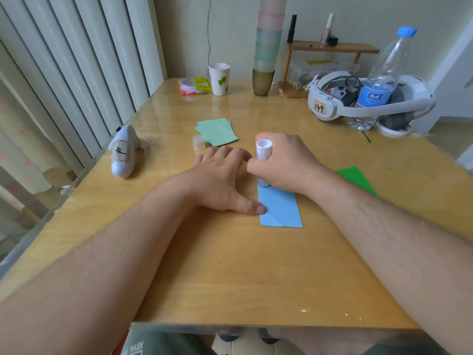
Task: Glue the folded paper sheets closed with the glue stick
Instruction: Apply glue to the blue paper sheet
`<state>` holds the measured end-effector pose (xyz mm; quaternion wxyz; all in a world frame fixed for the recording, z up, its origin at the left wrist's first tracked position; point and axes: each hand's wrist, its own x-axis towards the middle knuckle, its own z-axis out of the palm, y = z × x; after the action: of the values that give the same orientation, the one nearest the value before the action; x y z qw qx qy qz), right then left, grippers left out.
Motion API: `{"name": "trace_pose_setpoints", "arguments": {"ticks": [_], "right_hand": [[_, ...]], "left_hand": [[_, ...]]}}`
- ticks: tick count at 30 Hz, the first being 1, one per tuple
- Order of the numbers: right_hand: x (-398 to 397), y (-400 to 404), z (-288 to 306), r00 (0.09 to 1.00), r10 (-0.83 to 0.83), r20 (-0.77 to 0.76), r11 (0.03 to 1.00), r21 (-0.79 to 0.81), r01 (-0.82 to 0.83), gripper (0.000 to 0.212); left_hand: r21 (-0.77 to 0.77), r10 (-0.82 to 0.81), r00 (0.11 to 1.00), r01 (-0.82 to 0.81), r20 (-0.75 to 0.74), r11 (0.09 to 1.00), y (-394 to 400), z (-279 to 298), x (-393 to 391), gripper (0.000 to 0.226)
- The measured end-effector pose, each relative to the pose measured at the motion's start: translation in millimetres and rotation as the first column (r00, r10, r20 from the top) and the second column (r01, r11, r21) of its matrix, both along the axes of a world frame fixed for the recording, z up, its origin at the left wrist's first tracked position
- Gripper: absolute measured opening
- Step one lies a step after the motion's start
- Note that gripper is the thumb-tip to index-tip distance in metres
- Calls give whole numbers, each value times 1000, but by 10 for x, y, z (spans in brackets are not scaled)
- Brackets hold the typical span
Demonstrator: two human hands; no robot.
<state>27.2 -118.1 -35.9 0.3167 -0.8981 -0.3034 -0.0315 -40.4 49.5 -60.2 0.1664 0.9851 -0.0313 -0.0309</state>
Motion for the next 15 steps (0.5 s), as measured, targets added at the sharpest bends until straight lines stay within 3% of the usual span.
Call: {"name": "trace_pose_setpoints", "arguments": {"ticks": [8,15], "right_hand": [[51,-86,-31,994,-102,31,989,108,98,37],[-90,-154,-66,998,7,-56,992,127,0,31]], "left_hand": [[-1,4,1000,-4,3,1000,-8,10,-12,109],[4,1,1000,-1,14,1000,-9,0,-3,110]]}}
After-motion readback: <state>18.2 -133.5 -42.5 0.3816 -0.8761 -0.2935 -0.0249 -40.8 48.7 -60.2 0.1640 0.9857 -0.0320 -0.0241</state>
